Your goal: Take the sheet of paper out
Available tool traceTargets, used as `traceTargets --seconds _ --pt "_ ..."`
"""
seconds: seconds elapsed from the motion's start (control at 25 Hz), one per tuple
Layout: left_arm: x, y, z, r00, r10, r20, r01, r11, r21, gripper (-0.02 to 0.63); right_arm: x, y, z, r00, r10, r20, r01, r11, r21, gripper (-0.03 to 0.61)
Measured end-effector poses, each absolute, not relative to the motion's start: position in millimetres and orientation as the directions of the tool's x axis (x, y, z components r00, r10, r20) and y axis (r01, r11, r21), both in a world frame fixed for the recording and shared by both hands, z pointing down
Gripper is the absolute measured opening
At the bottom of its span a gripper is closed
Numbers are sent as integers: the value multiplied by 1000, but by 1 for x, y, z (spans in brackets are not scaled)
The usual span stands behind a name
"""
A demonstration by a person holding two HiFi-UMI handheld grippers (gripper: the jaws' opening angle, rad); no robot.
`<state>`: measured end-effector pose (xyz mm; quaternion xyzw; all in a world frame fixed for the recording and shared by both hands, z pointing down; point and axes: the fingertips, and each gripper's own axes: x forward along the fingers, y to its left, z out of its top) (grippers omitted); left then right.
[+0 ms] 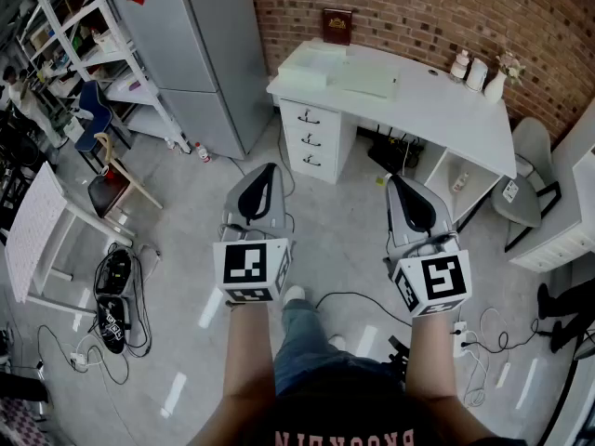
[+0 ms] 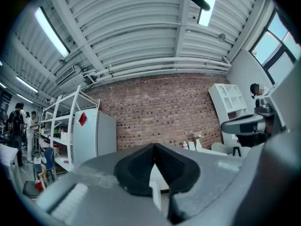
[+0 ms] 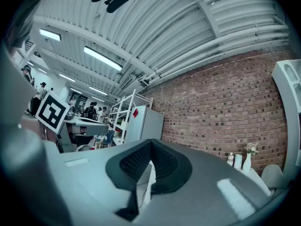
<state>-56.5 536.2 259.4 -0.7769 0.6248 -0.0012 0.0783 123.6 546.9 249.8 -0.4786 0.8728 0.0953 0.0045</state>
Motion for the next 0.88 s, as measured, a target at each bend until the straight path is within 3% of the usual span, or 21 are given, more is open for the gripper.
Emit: traceTargets --seconds 0.4,0.88 --pt "-70 493 268 236 -967 -91 -967 -224 -122 0 108 503 260 -527 -845 -92 -845 510 160 -3" --pt "-104 350 274 288 -955 -71 -953 -279 -113 0 71 367 263 -488 -869 -83 -868 474 150 -2"
